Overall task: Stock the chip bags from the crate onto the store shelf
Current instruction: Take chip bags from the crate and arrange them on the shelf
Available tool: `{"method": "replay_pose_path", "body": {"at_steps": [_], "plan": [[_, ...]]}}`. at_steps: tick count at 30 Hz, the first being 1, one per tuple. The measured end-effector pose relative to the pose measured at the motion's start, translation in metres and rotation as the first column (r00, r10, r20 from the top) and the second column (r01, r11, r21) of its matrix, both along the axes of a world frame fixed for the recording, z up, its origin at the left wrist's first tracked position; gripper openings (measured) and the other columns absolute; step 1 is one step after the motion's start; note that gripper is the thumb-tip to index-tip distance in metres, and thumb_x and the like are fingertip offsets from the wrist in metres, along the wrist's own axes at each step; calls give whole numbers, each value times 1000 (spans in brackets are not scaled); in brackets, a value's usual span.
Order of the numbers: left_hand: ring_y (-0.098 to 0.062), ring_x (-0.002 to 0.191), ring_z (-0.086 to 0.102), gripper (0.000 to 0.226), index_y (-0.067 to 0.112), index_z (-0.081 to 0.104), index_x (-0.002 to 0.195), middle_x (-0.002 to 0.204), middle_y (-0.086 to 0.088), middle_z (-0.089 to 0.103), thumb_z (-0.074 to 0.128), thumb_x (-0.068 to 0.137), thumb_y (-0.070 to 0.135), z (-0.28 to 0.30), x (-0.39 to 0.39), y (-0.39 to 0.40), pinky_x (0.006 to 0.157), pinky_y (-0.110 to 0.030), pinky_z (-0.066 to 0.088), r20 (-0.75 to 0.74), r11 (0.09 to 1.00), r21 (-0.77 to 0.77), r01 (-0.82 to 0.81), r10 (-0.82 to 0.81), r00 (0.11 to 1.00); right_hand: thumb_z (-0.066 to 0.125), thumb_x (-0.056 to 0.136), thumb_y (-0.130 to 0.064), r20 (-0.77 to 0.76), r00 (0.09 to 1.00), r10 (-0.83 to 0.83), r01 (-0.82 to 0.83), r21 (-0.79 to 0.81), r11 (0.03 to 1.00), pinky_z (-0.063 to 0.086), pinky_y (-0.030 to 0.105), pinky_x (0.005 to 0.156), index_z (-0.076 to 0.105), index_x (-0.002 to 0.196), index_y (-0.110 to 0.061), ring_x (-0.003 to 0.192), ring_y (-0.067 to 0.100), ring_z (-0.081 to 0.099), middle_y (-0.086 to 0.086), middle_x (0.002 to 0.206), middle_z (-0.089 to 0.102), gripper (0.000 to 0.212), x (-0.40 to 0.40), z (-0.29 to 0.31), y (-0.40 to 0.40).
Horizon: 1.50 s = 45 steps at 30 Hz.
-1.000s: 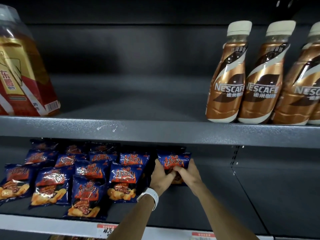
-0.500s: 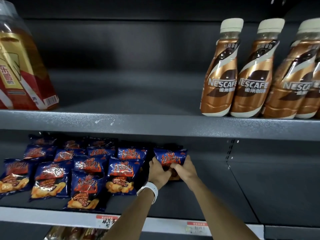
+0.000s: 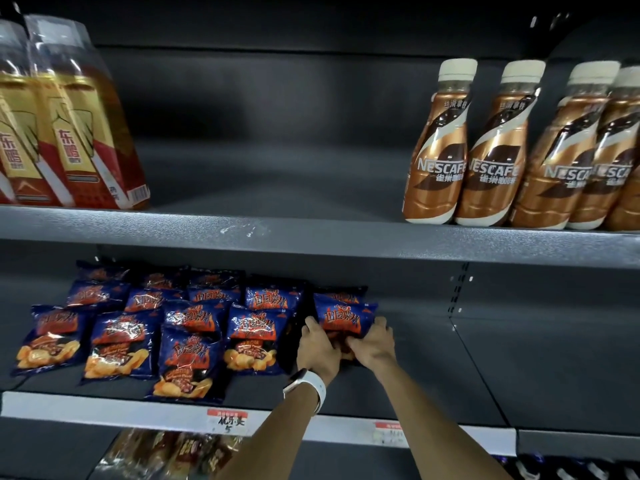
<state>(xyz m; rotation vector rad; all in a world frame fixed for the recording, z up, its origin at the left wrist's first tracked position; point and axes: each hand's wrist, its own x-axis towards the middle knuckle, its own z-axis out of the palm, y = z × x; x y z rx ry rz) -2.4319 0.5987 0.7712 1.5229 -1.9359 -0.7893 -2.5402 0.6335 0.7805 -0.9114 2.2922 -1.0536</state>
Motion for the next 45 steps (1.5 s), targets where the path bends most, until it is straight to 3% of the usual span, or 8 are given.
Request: {"method": "replay_pose_path", "body": {"at_steps": [5,9,14,22,32,35,39,45], "plan": [[-33,103,62,41,11,36,116,118,-12,56,62,84,13,-7,1,4,83,-40,52,-40,1000,-2,21,-21,999,74,79,-9,14,1000,1,0,-47,999,42,30,91,42,121,-9,97,19,46,12,125,45,53,-2,-7,6],[-33,106,59,46,8,38,121,122,-13,51,63,84,18,-7,2,8,84,-40,52,-14,999,-21,33,-33,999,73,79,-8,8,1000,-2,2,-49,999,41,29,85,44,117,-8,93,18,45,12,122,46,48,-2,-9,7],[-35,109,57,46,8,38,123,126,-13,47,61,85,19,1,10,15,87,-43,52,-7,997,-33,68,-68,998,73,79,-14,-26,999,-45,43,-67,997,46,37,93,44,117,-8,109,30,54,13,123,47,49,8,-2,10],[-32,112,55,50,15,40,129,126,-10,49,62,84,20,16,58,23,87,-39,50,14,977,-159,139,-139,990,76,77,-24,-198,979,-42,25,-85,996,46,50,101,37,133,-8,123,36,47,15,133,44,70,64,17,16],[-33,116,46,49,13,40,127,127,-10,47,61,83,20,34,194,11,92,-43,45,99,961,-275,-16,45,994,66,87,-14,-240,950,201,-238,-139,961,47,39,94,43,135,-9,121,34,53,14,134,50,54,203,41,1],[-36,120,44,49,13,39,128,130,-11,45,58,84,17,30,239,1,98,-47,43,111,972,-227,-64,91,990,65,89,-20,-217,936,276,-305,-114,945,49,39,90,45,132,-11,117,34,56,13,130,55,48,246,40,-3],[-39,128,39,62,11,31,139,143,-17,36,62,85,13,18,278,-9,102,-48,42,147,991,-101,-82,96,984,60,96,-21,-144,917,371,-383,-65,922,45,32,97,38,146,-14,124,28,55,9,141,51,55,285,35,-2],[-42,146,18,81,22,6,156,162,-17,1,55,92,14,7,289,-13,116,-47,29,255,998,68,1,-18,967,38,103,-47,-42,909,415,-415,12,910,40,42,109,26,154,-27,136,31,45,7,156,34,56,313,25,-5]]}}
